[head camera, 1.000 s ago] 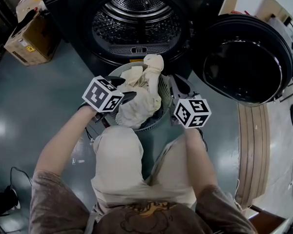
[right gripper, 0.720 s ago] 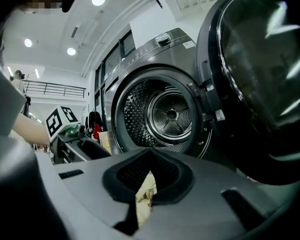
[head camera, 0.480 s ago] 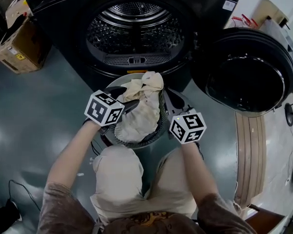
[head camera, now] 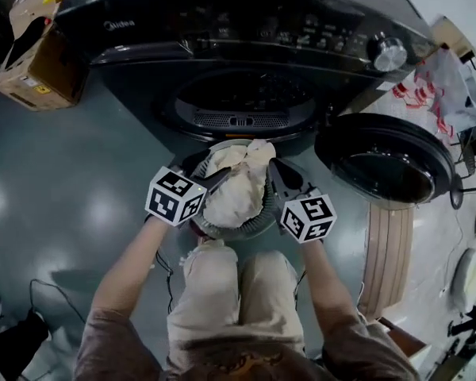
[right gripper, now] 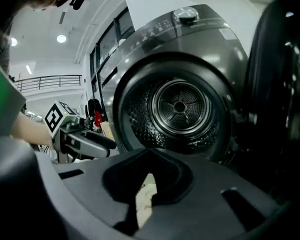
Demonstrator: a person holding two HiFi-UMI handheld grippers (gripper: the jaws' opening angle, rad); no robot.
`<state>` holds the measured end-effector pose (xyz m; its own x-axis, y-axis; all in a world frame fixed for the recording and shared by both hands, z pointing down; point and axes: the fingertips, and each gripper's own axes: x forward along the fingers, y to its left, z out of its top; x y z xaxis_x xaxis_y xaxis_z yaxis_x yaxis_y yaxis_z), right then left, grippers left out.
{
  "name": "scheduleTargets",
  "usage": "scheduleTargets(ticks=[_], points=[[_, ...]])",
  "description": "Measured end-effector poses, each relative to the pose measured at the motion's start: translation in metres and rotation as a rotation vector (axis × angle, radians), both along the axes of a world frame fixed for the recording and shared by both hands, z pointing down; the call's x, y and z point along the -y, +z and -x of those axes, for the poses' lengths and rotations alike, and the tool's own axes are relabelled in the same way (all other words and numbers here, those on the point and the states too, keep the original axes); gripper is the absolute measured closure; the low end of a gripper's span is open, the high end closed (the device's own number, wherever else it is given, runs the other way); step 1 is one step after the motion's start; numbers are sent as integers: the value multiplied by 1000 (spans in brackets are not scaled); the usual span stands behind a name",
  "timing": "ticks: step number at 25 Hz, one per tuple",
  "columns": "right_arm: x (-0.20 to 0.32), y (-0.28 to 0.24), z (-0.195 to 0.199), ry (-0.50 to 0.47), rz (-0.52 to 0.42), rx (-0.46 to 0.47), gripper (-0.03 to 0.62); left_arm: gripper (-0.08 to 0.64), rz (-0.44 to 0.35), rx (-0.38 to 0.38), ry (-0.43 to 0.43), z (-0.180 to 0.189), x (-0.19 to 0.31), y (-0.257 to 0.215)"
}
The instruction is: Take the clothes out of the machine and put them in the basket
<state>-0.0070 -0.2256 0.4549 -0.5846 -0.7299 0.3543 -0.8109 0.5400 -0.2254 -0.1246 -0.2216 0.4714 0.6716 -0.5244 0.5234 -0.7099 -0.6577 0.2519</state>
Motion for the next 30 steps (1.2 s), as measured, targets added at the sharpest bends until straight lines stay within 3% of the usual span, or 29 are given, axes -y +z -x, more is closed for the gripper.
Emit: scheduleTargets(ticks=[8, 15, 23, 27, 30], points=[[-29, -230, 37, -110, 66, -26, 595, 291, 40, -94, -73, 46, -24, -235], [-45, -393, 50, -126, 40, -4, 595, 281, -1, -162, -39, 49, -38, -404], [-44, -486, 52, -93, -59, -11, 595, 281, -101, -260, 45, 36, -39, -496], [-41, -503, 41, -82, -84, -15, 595, 287, -161, -276, 79, 31, -31, -520], [-45, -510, 28, -53, -79, -6, 595, 341, -194, -302, 115, 25, -34, -534]])
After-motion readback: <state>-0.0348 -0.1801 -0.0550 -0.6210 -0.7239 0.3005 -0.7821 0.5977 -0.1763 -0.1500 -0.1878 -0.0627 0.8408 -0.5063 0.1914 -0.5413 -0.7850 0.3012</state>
